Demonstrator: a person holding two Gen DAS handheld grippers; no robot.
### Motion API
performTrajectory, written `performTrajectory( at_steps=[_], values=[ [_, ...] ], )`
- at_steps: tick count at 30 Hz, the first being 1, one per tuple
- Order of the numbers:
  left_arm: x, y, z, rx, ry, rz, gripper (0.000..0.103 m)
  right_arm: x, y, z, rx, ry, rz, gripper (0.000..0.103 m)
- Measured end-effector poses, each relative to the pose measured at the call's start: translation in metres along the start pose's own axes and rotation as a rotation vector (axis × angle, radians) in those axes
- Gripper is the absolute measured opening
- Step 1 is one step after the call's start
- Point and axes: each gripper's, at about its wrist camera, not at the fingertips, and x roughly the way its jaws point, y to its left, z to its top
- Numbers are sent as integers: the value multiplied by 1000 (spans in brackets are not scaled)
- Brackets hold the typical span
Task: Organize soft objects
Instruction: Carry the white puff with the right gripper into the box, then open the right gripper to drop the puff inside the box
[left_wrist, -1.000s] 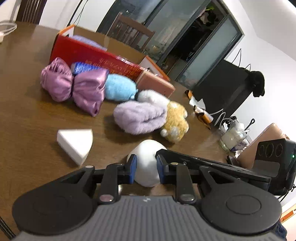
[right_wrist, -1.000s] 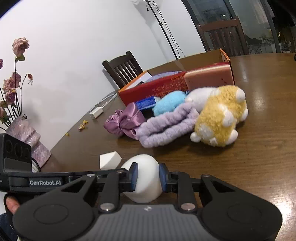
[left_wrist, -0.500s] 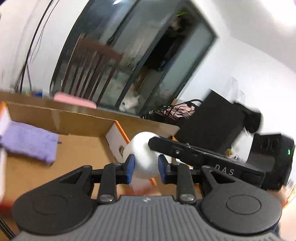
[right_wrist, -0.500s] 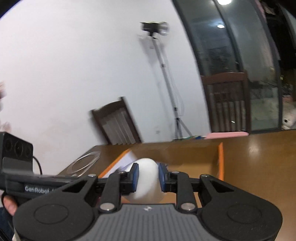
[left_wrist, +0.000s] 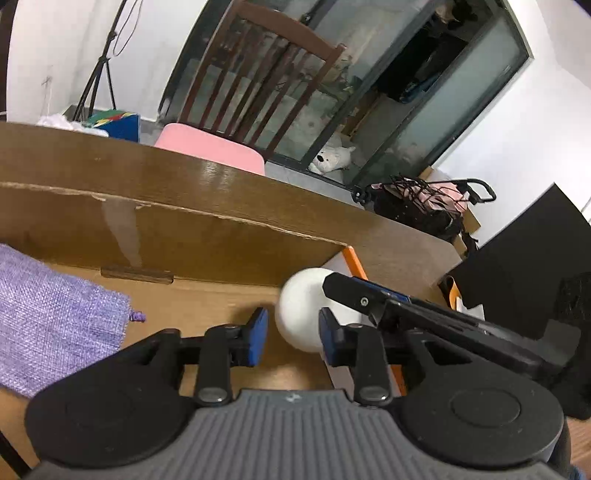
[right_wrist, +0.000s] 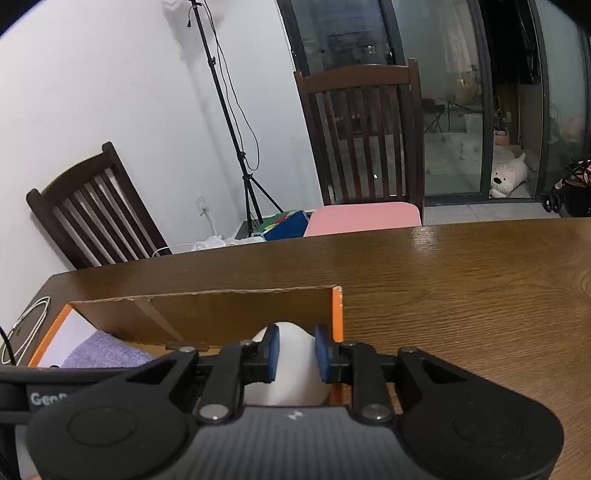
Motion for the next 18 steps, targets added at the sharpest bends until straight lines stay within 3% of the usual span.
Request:
performTrajectory(
  at_steps=[4, 8, 13, 18],
  values=[
    [-22, -11, -5, 82, -40, 22, 42, -8, 3, 5, -25, -2, 5, 31],
    [-73, -26, -10, 170, -112, 64, 50, -41, 14, 17, -71, -62, -4, 37],
    [-152, -42, -28, 296, -219, 152, 66, -113, 29, 21, -151, -130, -16, 43],
    [-228, -52, -68, 373, -322, 222, 77, -188, 40, 10, -222, -202, -24, 53]
  ],
)
